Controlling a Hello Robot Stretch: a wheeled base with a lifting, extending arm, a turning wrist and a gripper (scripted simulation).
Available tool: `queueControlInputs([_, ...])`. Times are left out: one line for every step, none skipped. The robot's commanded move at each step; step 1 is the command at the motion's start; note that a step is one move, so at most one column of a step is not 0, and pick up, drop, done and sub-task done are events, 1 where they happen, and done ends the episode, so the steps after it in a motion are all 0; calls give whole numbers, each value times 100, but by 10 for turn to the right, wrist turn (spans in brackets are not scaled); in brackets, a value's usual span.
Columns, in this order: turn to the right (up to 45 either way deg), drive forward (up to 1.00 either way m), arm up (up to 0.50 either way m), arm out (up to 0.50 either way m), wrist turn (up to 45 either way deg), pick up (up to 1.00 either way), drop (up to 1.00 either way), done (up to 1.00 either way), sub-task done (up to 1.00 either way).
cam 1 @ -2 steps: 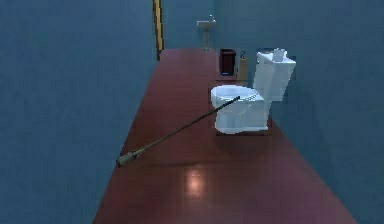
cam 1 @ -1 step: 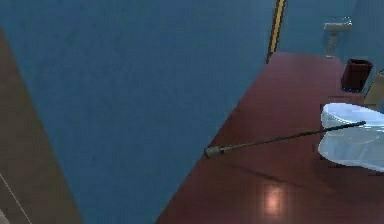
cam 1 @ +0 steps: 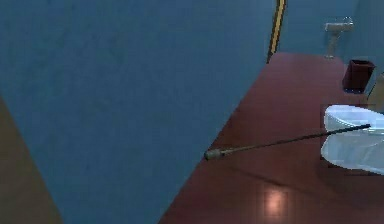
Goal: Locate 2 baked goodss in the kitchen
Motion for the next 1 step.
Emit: queueControlInputs([0,35,0,0,0,0,0,0,0])
